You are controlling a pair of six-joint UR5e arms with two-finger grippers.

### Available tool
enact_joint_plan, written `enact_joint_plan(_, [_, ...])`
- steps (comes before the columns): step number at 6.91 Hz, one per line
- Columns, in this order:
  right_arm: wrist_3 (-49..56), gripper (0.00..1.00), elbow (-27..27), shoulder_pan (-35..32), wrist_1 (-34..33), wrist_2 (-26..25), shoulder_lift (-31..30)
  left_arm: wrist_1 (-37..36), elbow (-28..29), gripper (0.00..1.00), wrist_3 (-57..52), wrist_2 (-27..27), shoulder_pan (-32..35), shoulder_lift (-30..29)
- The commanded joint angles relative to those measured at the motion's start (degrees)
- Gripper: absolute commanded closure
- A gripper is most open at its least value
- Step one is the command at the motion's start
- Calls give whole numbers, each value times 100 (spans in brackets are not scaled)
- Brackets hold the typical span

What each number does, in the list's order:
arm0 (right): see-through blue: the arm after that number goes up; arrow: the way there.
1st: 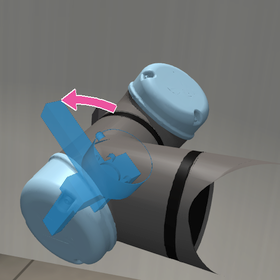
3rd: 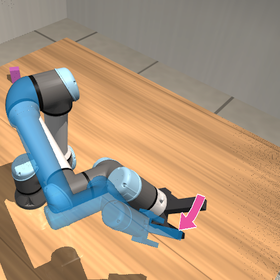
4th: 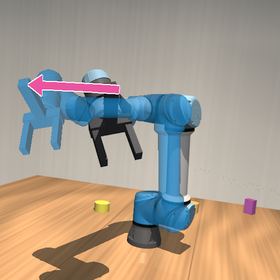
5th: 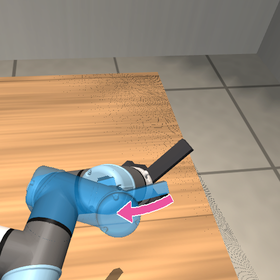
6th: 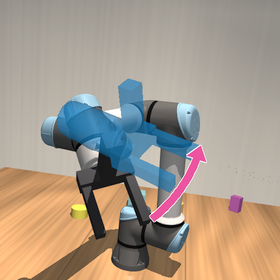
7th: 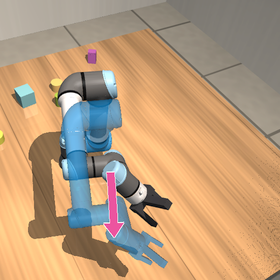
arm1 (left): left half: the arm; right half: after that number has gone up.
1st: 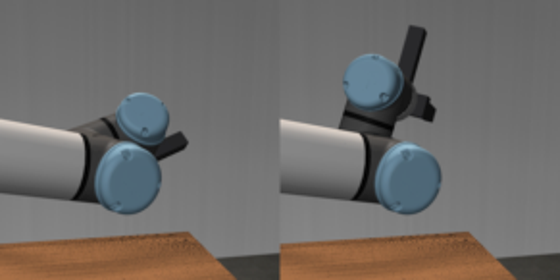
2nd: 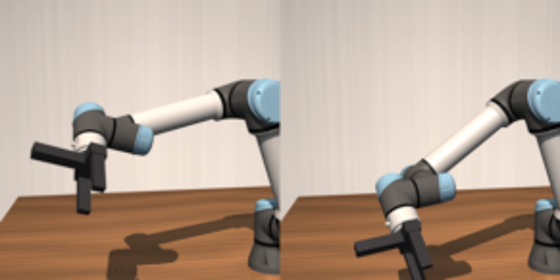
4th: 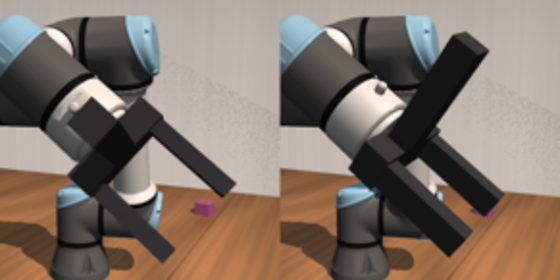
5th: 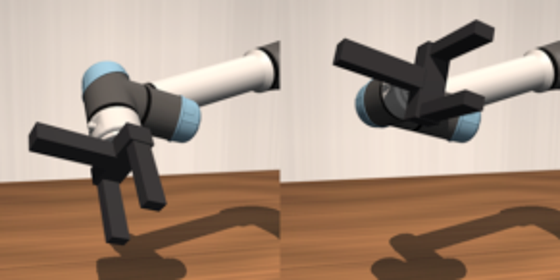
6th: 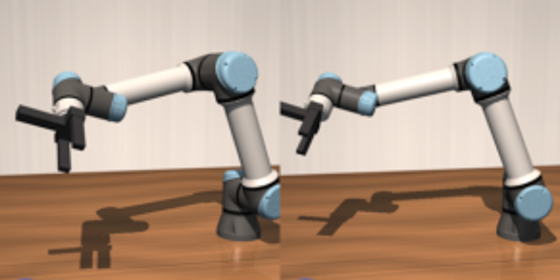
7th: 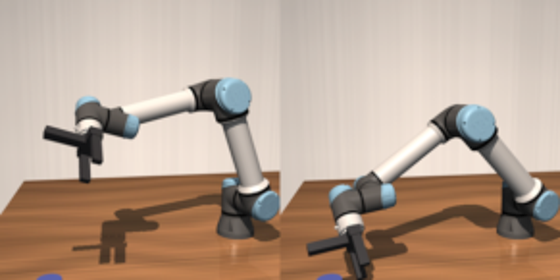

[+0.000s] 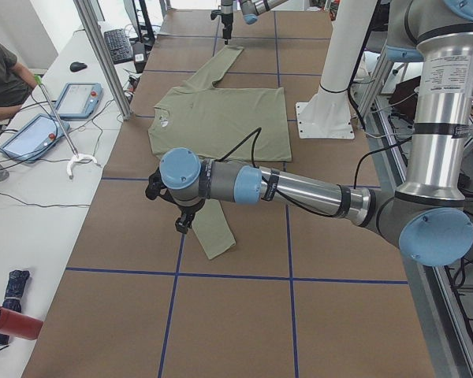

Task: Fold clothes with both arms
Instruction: 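Lower the right gripper to the sleeve cuff nearest it and grasp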

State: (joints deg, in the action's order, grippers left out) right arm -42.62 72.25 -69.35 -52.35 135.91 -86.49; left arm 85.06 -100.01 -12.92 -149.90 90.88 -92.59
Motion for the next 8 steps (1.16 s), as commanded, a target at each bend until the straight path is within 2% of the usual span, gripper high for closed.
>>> enact_joint_plan(1, [-62, 17, -45, 53, 23, 5, 35, 2, -36, 0, -8, 14, 0, 21])
enact_joint_plan(4, [-53, 29, -36, 89, 23, 5, 35, -7, -27, 0, -8, 14, 0, 21])
enact_joint_plan(5, [-62, 38, -36, 97, 32, 14, 35, -7, -36, 0, -8, 14, 0, 30])
enact_joint_plan(6, [-54, 59, -45, 89, 24, 5, 27, -7, -36, 0, -8, 14, 9, 30])
enact_joint_plan(7, [-62, 93, -36, 89, 32, 5, 27, -7, -36, 0, -8, 14, 9, 30])
enact_joint_plan(8, [-54, 100, -27, 89, 32, 14, 27, -7, -45, 0, -8, 14, 9, 30])
